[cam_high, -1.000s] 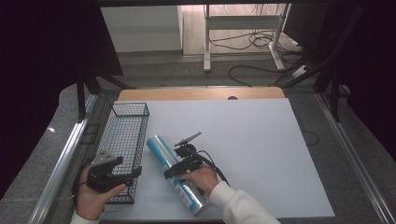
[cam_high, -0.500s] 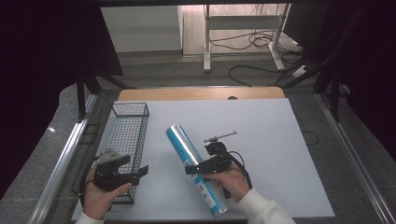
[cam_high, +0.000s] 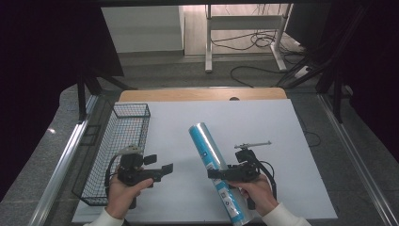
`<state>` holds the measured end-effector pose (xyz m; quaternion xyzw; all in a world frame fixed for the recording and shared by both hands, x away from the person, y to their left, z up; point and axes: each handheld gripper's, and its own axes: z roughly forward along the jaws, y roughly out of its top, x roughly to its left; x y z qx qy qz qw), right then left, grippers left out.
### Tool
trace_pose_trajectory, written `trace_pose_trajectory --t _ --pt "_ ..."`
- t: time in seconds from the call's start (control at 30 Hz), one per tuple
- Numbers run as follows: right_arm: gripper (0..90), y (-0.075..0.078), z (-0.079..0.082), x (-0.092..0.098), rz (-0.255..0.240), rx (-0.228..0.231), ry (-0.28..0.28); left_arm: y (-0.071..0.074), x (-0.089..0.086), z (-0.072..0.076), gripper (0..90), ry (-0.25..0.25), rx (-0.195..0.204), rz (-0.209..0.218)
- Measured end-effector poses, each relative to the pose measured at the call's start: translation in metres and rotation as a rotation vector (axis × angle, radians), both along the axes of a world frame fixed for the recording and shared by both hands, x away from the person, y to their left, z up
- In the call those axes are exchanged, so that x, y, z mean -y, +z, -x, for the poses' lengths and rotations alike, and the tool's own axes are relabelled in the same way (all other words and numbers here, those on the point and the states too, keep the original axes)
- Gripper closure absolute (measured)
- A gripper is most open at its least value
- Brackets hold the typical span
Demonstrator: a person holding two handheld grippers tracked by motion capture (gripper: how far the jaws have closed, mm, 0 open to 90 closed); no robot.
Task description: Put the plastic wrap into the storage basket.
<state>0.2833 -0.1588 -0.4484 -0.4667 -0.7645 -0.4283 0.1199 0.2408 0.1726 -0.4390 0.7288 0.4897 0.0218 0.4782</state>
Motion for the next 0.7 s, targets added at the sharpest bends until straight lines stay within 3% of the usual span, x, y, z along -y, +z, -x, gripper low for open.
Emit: trace_pose_trajectory --t 0.17,0.4,0.6,0.7 --pt "32.0 -0.001 0.005 0.009 -0.032 0.011 -0.008 0.002 0.015 -0.009 12.4 -0.047 -0.036 0.108" --pt "32.0 0.008 0.013 0.01 -0.086 0.062 0.001 -0.004 0.038 -0.03 10.3 -0.115 -0.097 0.31" --pt "32.0 0.01 0.018 0.001 -0.109 0.088 0.024 -0.012 0.067 -0.042 8.6 -0.23 -0.143 0.399" --pt "32.0 0.009 0.019 -0.004 -0.114 0.095 0.033 -0.015 0.073 -0.045 9.8 -0.245 -0.153 0.422"
